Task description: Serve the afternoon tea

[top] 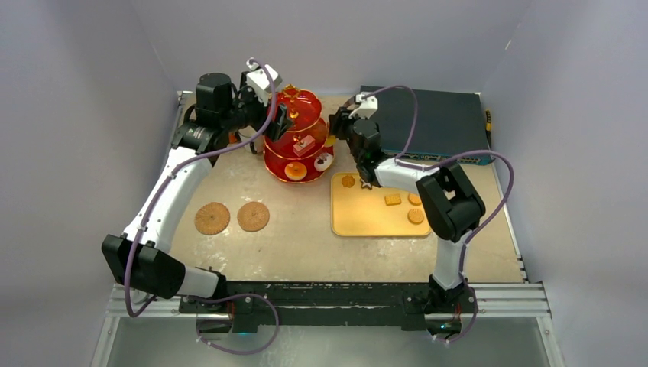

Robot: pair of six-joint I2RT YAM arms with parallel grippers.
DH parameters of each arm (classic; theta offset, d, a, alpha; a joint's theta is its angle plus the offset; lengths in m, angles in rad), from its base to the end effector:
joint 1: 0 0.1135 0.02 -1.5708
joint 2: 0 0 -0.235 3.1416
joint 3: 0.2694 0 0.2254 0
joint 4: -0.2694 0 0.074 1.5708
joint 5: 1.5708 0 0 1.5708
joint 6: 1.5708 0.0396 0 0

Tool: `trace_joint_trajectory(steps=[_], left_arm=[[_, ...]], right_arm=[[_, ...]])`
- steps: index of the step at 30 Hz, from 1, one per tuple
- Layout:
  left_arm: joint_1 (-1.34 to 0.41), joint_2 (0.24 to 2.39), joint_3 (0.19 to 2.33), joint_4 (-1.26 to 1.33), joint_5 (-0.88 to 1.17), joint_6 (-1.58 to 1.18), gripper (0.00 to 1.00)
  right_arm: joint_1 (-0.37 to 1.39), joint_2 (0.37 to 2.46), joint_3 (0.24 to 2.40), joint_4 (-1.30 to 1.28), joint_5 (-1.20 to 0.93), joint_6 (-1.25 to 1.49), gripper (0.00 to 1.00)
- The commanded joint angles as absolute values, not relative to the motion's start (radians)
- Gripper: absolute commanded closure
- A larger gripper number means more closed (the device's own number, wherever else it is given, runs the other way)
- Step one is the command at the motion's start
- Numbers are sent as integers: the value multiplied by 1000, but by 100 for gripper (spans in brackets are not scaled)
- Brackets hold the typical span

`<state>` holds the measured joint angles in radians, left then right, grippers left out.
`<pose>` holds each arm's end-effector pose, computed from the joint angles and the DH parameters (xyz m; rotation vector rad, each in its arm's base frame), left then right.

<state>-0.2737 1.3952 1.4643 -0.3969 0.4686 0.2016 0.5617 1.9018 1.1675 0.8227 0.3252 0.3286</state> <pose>0.2792 -0.0970 0.3845 0.7488 1.7372 -0.4929 0.3528 0.2071 0.2445 0.0915 1.5026 0.4777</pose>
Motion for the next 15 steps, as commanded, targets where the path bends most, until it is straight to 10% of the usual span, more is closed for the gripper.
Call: trace_joint_trajectory(steps=[1, 15], left_arm=[[-276, 1374, 1513, -411, 486, 214, 10], [-276, 1360, 1500, -437, 462, 241, 7]], right_arm=[[560, 1927, 1215, 896, 296, 375, 46], [561, 1862, 1114, 924, 240, 353, 31]])
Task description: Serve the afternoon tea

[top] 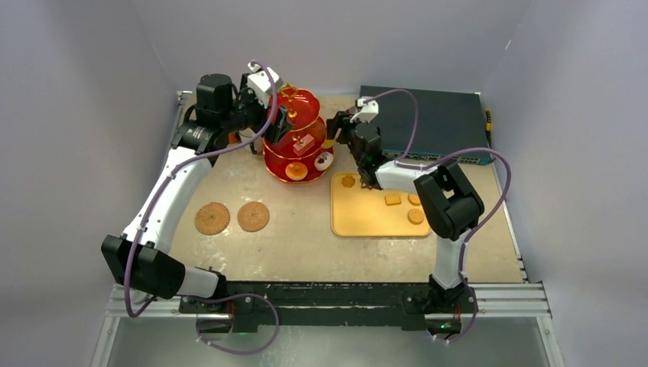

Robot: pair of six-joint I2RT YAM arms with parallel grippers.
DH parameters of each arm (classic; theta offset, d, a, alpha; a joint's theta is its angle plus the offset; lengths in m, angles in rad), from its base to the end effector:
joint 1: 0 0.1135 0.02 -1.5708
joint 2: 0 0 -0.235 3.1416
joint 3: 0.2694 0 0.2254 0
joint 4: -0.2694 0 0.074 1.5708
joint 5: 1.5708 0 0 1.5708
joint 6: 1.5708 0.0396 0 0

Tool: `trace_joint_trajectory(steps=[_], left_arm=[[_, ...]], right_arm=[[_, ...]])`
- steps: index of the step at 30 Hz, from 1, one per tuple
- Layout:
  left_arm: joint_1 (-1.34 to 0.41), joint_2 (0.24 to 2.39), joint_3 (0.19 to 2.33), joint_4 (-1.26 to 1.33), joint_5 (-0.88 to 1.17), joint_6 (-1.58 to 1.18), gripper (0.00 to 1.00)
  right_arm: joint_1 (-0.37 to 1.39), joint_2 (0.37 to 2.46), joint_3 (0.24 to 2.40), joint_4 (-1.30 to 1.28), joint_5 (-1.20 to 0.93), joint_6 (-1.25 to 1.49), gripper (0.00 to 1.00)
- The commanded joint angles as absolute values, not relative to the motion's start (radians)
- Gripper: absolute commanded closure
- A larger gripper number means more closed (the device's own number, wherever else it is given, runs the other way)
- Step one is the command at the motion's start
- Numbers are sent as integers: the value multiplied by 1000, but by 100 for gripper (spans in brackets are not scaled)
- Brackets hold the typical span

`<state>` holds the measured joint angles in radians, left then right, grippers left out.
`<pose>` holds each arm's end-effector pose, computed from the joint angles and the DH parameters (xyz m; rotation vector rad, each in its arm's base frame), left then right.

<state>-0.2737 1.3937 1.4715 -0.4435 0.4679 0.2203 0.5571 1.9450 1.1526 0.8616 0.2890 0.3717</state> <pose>0.2769 -0.0963 0.3824 0.7667 1.7664 -0.4876 0.3564 0.2087 0.2274 0.0947 1.5245 0.5281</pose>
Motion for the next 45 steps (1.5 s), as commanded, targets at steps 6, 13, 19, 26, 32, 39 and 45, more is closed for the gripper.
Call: trace_joint_trajectory(steps=[6, 13, 19, 26, 32, 39, 45], left_arm=[[-276, 1375, 1510, -423, 436, 245, 6], [-275, 1443, 1573, -414, 411, 258, 7], [-275, 1489, 1598, -395, 418, 272, 7], [-269, 1549, 1629, -382, 431, 308, 12], [-251, 1624, 1692, -371, 524, 294, 19], [-230, 1681, 1745, -359, 622, 291, 42], [-224, 1680, 1731, -359, 626, 289, 71]], right_arm=[[561, 1813, 1056, 928, 202, 333, 28], [560, 1757, 1002, 956, 118, 317, 30], [556, 1745, 989, 966, 52, 298, 29], [546, 1678, 938, 957, 44, 294, 29], [525, 1582, 878, 942, 9, 286, 29], [475, 1511, 856, 915, -66, 301, 31], [430, 1444, 822, 889, -100, 315, 31]])
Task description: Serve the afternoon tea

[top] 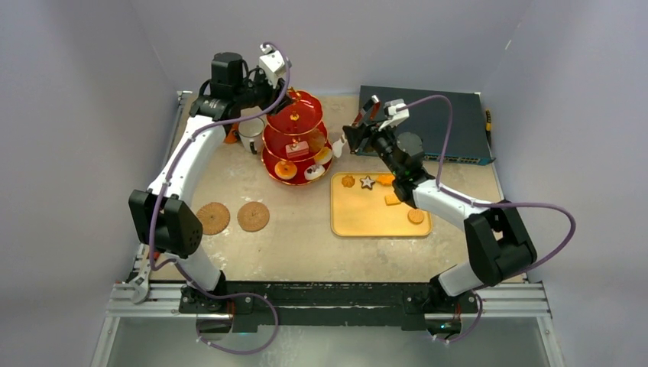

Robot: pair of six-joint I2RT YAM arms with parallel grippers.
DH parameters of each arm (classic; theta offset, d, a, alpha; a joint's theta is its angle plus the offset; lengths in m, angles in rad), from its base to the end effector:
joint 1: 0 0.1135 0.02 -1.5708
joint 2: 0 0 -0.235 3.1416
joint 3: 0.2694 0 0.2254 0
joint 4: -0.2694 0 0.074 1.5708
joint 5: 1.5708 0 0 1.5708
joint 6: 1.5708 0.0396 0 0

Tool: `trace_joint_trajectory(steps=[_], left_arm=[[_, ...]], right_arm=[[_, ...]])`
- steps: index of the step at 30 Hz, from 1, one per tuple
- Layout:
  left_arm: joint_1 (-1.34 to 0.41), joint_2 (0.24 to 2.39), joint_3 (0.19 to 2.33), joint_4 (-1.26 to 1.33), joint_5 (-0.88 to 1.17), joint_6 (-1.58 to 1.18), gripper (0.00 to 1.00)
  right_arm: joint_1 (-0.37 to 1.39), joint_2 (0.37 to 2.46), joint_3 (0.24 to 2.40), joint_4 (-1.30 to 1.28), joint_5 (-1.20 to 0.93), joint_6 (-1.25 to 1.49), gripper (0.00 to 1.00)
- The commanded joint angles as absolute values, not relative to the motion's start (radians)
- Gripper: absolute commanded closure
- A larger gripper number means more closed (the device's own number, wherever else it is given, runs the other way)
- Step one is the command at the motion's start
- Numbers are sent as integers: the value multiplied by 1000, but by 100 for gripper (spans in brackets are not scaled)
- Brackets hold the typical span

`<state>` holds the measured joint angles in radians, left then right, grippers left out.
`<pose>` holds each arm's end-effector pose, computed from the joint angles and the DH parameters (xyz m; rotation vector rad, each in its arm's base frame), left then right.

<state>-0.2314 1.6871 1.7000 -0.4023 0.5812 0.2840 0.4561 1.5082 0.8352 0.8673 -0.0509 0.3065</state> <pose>0.3482 -0.1044 0.3690 0.8490 1.7326 -0.5322 0.2900 0.1445 0.2814 -0.1487 1.4014 0.6707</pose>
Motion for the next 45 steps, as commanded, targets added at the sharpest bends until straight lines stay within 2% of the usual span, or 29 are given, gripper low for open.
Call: trace_joint_trajectory(steps=[1, 16, 18, 19, 21, 22, 24, 26, 32, 37, 40, 45], left_arm=[[-224, 1672, 1721, -352, 623, 284, 73], [-225, 1510, 1614, -350, 628, 232, 74], [-225, 1496, 1615, -367, 611, 283, 67], [-223, 1497, 1627, -384, 604, 315, 61], [-218, 1517, 1671, -433, 613, 394, 34], [-214, 1537, 1706, -473, 639, 436, 26], [-214, 1602, 1794, -569, 678, 531, 19], [-212, 1682, 1882, -634, 694, 587, 17], [-206, 1821, 2023, -704, 753, 657, 17], [-206, 1926, 2160, -837, 806, 711, 21], [-205, 1919, 2137, -781, 811, 660, 30], [-205, 1833, 1982, -585, 809, 554, 50]], right_arm=[[425, 1433, 818, 885, -104, 316, 31], [382, 1380, 795, 838, -126, 363, 32], [381, 1376, 793, 836, -129, 367, 32], [381, 1373, 792, 836, -131, 369, 32], [381, 1366, 790, 834, -136, 371, 32], [381, 1365, 790, 834, -139, 371, 32], [381, 1362, 789, 833, -145, 376, 32], [380, 1356, 784, 833, -150, 382, 31], [380, 1327, 757, 851, -169, 404, 31], [380, 1304, 746, 848, -179, 408, 31], [376, 1295, 746, 846, -182, 411, 31], [371, 1288, 743, 850, -188, 418, 31]])
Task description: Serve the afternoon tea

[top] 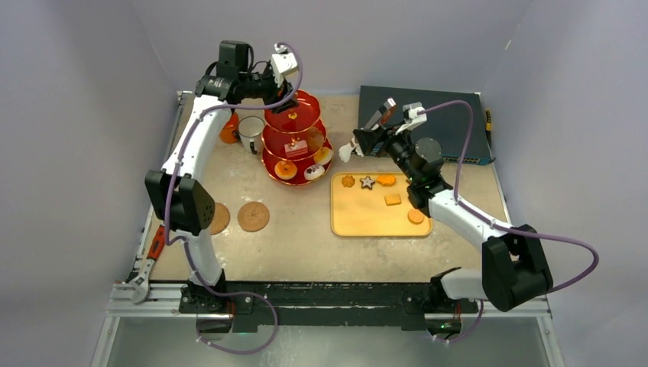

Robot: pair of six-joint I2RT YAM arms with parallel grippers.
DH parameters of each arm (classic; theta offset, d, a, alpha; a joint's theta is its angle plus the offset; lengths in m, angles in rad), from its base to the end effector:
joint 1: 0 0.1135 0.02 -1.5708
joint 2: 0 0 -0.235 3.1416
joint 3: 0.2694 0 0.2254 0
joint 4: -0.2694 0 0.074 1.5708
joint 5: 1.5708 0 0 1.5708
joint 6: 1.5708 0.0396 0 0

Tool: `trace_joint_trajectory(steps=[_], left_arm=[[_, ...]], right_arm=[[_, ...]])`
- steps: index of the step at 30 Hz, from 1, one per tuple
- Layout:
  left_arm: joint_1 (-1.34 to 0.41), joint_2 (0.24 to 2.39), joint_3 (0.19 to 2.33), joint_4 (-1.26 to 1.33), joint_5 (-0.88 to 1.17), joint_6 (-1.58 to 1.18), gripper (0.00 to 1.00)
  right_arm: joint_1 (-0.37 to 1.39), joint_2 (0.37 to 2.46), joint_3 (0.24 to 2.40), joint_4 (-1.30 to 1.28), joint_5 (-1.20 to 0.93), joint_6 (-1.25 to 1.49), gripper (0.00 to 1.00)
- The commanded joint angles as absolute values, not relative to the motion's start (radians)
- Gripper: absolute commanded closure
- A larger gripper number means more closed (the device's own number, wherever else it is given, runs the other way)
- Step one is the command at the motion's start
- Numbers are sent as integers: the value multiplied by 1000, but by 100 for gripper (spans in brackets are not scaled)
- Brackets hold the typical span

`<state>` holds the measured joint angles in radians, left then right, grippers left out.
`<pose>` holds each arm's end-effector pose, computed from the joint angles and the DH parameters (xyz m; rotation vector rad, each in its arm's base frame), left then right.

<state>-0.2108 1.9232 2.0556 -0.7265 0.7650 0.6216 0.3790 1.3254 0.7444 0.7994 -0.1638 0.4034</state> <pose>0.3791 -0.1092 0.3648 1.1919 1.6458 -0.5673 0.2650 0.1125 0.2969 -0.1252 1.3915 0.7659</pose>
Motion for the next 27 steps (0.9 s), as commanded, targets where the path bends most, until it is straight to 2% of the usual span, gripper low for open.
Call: trace_joint_trajectory(steps=[1, 4, 9, 13, 18, 27], left_arm=[[-204, 1819, 1964, -565, 808, 536, 52], [-206, 1793, 1936, -550, 791, 517, 58], [-208, 1764, 1906, -539, 724, 477, 80], [-239, 1687, 1808, -454, 637, 413, 84], [-342, 1581, 1660, -345, 382, 370, 84], [-408, 1537, 1612, -327, 140, 213, 69]], right_arm=[[370, 1285, 741, 851, -189, 419, 31], [367, 1282, 734, 853, -188, 428, 31], [362, 1272, 729, 851, -184, 435, 31], [360, 1265, 724, 846, -177, 437, 32], [359, 1246, 723, 827, -161, 427, 32], [359, 1210, 698, 768, -90, 385, 32]])
